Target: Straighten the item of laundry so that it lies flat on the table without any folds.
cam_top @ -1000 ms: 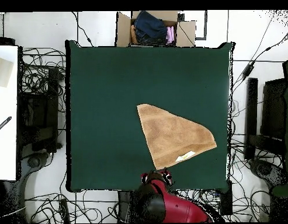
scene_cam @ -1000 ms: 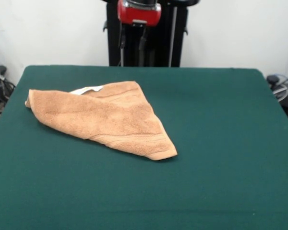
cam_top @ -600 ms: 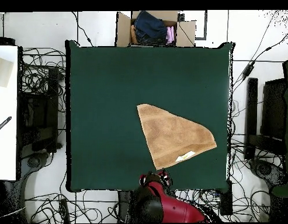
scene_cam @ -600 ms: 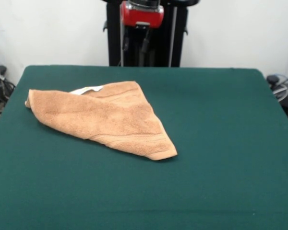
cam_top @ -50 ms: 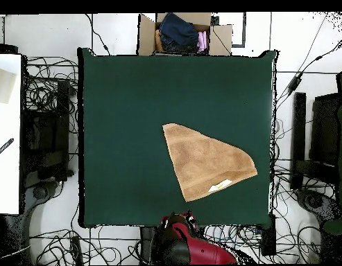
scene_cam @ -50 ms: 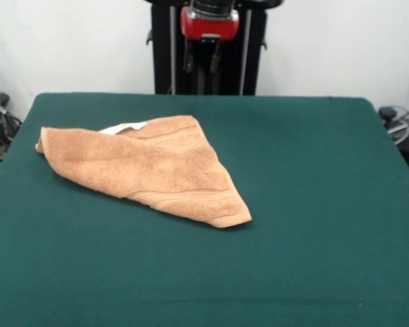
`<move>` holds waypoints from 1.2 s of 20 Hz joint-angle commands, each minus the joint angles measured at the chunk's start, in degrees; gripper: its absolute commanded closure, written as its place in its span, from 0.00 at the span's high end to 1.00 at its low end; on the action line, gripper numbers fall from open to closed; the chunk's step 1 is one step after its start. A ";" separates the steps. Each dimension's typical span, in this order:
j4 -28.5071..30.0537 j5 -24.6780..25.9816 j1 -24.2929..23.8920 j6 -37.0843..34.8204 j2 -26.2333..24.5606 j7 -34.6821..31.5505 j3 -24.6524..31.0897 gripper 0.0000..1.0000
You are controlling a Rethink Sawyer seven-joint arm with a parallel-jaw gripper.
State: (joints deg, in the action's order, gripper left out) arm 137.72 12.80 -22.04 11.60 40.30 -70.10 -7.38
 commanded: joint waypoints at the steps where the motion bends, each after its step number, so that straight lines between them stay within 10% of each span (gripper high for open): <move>1: -0.87 1.42 -0.84 4.70 -5.21 -14.09 2.85 1.00; 24: -1.90 5.05 -1.11 15.14 -14.31 -14.93 0.16 1.00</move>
State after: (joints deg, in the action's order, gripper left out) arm 137.71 16.12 -22.06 20.39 31.18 -70.10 -7.99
